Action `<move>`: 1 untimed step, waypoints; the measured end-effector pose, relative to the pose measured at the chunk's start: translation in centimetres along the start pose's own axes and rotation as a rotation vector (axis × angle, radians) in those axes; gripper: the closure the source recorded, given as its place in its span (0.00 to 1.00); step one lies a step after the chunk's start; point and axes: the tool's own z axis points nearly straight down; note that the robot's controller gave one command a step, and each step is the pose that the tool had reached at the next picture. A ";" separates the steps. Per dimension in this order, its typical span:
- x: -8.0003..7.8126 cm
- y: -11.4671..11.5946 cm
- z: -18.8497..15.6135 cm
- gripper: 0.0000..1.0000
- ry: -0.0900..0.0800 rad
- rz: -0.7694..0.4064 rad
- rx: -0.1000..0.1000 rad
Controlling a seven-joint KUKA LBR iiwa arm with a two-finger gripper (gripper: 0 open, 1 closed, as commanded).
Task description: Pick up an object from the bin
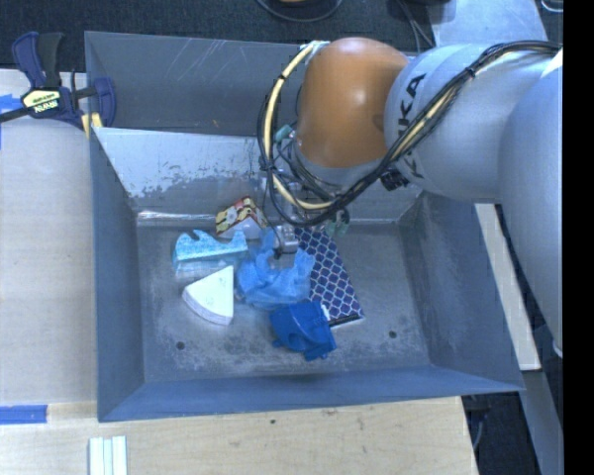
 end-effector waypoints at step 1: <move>2.6 1.2 5.5 0.00 -0.004 -0.221 -0.002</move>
Offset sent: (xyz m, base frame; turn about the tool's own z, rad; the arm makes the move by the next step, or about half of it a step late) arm -0.0227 0.0060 -0.0708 -0.3102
